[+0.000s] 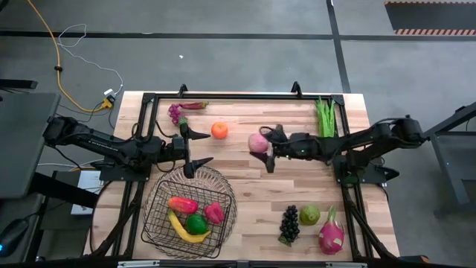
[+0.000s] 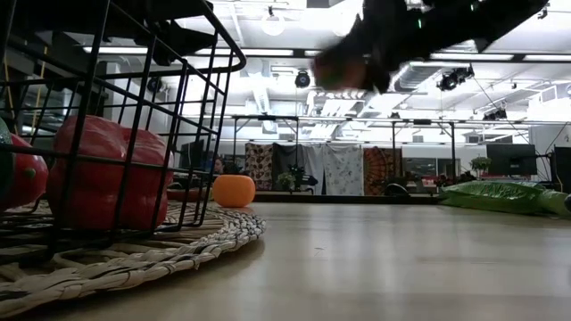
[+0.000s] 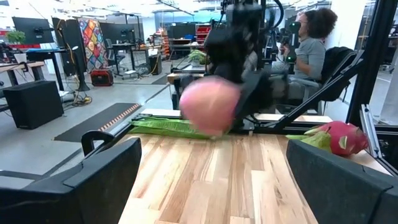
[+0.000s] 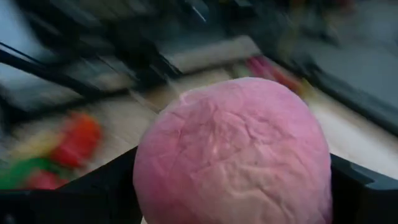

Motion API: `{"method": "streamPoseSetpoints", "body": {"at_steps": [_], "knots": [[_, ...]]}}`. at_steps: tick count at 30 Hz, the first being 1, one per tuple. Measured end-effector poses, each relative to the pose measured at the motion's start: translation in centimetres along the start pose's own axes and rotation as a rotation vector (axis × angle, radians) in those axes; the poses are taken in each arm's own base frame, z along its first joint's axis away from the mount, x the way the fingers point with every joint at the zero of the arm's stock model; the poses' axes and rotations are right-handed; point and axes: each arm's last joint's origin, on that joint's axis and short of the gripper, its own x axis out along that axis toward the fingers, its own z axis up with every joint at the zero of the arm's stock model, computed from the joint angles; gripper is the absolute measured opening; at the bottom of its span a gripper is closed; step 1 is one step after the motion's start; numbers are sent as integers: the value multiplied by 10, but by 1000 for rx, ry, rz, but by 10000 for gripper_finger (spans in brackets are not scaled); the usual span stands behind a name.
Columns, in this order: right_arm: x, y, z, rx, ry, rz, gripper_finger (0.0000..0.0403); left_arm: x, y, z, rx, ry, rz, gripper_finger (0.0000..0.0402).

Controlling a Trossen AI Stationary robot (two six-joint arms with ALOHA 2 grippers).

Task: Build produce basket
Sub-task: Put the pink peach into the black wire basket

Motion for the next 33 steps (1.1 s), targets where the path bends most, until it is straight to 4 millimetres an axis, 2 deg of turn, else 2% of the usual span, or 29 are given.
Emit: {"method": "streamPoseSetpoints", "body": {"at_steps": [5, 14, 29, 33], "knots": [[-1, 6, 14, -115, -135, 132, 317, 0, 0, 0, -1, -3, 0, 390], [-1, 5, 15, -212, -156, 131, 317, 0, 0, 2, -13, -16, 1, 390], [0, 5, 11, -213, -119, 132, 316, 0, 0, 4, -46, -37, 1, 390], [2, 5, 8, -162, -102, 134, 316, 0, 0, 4, -46, -37, 1, 390]]}}
